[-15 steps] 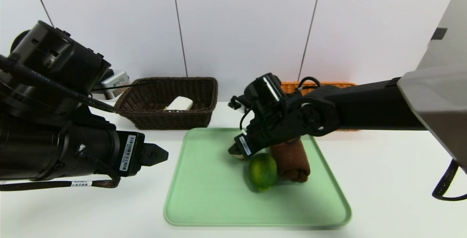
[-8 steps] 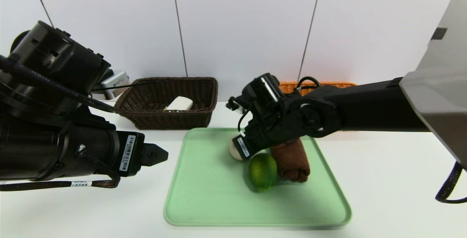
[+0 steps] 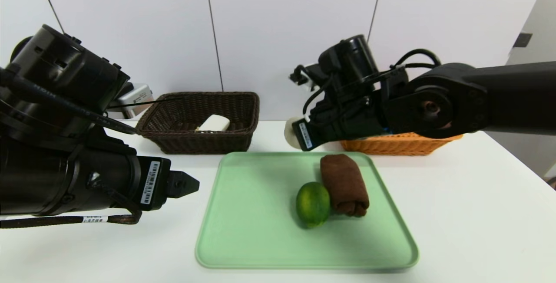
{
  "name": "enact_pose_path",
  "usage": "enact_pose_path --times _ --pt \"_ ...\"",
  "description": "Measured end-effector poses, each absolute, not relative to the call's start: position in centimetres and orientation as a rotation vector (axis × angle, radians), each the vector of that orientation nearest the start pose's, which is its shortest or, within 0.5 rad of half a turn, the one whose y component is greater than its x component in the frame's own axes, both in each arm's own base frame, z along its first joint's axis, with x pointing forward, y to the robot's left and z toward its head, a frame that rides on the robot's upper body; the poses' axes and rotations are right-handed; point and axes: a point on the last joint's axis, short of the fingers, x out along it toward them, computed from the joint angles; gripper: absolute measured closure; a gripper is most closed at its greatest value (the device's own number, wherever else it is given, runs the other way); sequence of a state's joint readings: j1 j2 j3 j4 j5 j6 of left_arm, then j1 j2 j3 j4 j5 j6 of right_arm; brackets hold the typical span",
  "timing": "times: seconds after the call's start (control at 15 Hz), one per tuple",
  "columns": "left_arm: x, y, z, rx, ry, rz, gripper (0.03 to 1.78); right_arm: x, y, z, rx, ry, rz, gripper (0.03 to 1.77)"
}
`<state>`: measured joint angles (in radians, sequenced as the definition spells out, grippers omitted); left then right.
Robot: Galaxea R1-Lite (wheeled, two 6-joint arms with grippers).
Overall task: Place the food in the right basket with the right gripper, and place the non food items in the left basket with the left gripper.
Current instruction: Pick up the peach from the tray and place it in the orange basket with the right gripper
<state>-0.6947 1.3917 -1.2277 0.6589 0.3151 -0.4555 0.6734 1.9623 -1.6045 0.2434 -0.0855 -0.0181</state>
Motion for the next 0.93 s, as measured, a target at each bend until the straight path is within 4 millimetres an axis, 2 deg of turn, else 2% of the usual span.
enact_pose_path --times 0.2,0.4,0.73,0.93 --pt "15.8 -12.3 26.7 -0.03 0.78 -0.184 0.12 31.7 21.5 26.2 -0.176 0.387 0.459 1.74" --pt "15.9 -12.3 26.7 -0.03 0.779 -0.184 0.12 33.8 18.2 27.2 -0.147 0.343 0.34 1.74" --pt "15.9 -12.3 26.7 -0.029 0.779 -0.185 0.12 38.5 12.3 25.4 -0.126 0.389 0.162 1.74" --pt "15.9 -12.4 26.7 -0.029 0.781 -0.184 0.12 40.6 10.1 23.3 -0.148 0.438 0.104 1.74"
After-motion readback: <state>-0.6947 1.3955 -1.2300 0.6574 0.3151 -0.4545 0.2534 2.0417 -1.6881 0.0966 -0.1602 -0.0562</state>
